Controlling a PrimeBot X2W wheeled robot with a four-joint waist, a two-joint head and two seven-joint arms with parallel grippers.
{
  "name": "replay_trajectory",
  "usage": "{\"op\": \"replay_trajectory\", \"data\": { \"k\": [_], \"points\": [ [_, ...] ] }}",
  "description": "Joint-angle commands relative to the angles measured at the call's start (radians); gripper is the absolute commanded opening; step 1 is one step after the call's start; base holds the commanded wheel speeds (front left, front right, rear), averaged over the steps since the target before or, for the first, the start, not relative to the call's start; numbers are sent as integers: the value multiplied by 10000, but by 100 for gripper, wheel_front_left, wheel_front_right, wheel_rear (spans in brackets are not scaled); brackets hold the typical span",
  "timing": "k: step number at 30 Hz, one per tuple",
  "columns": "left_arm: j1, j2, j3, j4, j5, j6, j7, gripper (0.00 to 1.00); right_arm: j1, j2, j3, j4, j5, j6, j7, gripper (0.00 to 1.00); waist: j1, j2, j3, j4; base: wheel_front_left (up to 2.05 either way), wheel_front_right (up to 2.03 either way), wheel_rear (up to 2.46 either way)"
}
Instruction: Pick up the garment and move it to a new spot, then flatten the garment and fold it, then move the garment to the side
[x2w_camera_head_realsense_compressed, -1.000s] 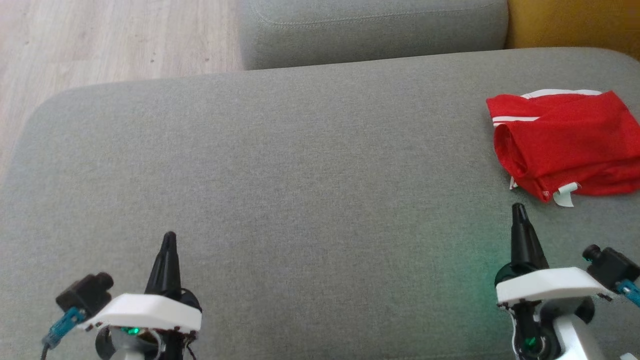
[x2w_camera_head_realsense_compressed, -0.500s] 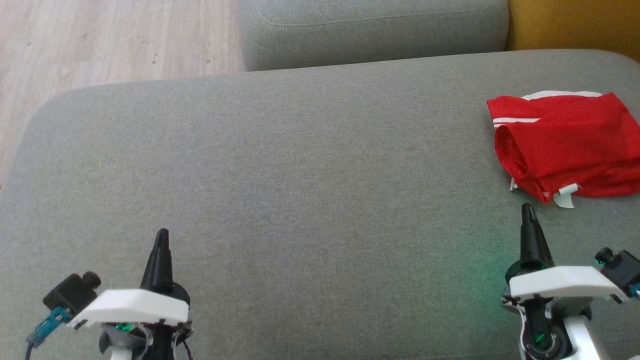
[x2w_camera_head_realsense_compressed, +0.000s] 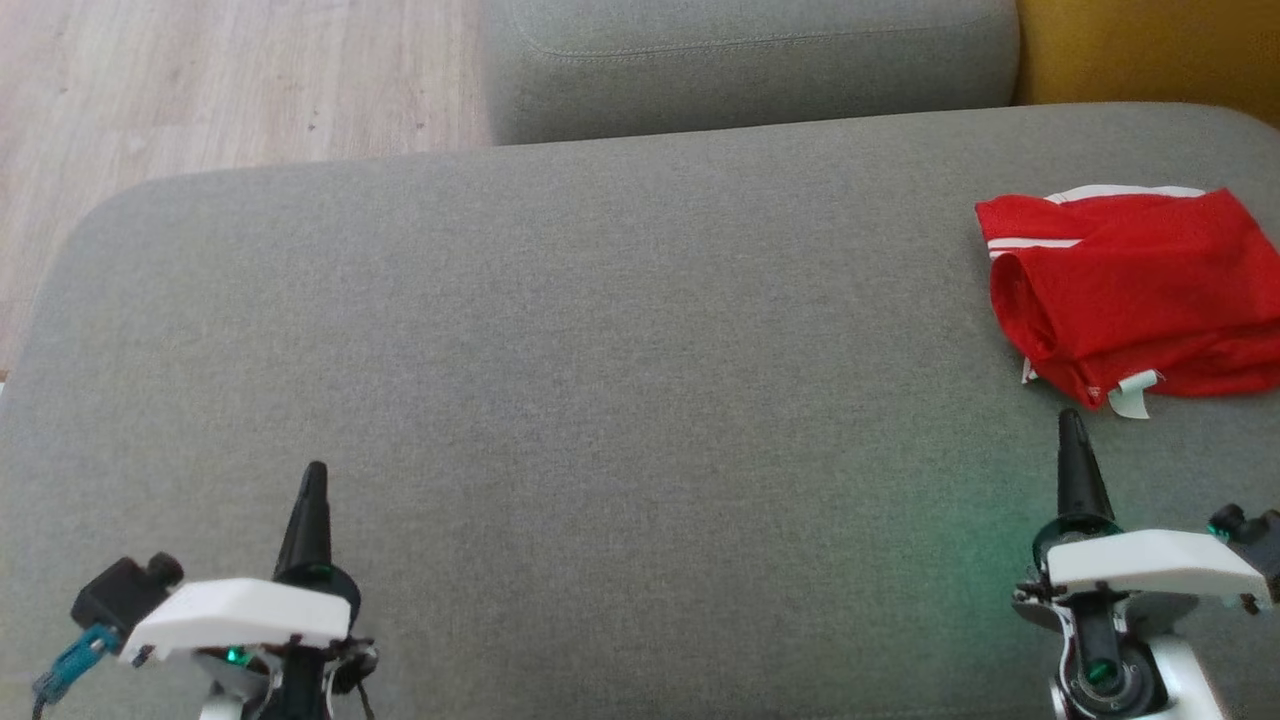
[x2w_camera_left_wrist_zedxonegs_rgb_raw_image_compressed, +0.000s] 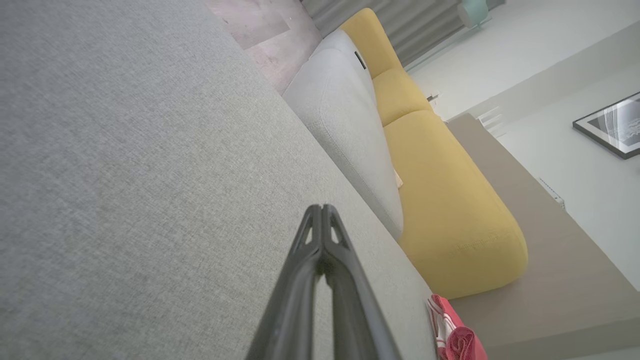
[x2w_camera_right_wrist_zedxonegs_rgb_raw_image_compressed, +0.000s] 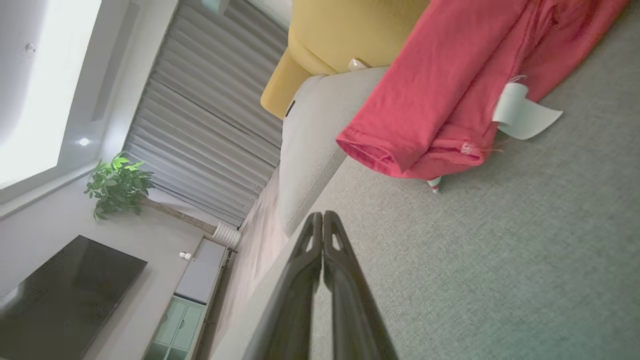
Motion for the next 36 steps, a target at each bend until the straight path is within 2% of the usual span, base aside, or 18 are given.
{"op": "replay_trajectory", "data": {
  "k": [1, 36],
  "points": [
    [-613, 168, 284, -285, -280, -116, 60, 0, -372, -170, 43, -394, 299, -5, 69, 0, 0, 0, -4, 4, 0, 0, 0],
    [-960, 195, 1044, 56, -4093, -592, 1120, 0, -364, -171, -548, -587, 4086, -8, 1110, 0, 0, 0, -110, 86, 0, 0, 0]
  ]
}}
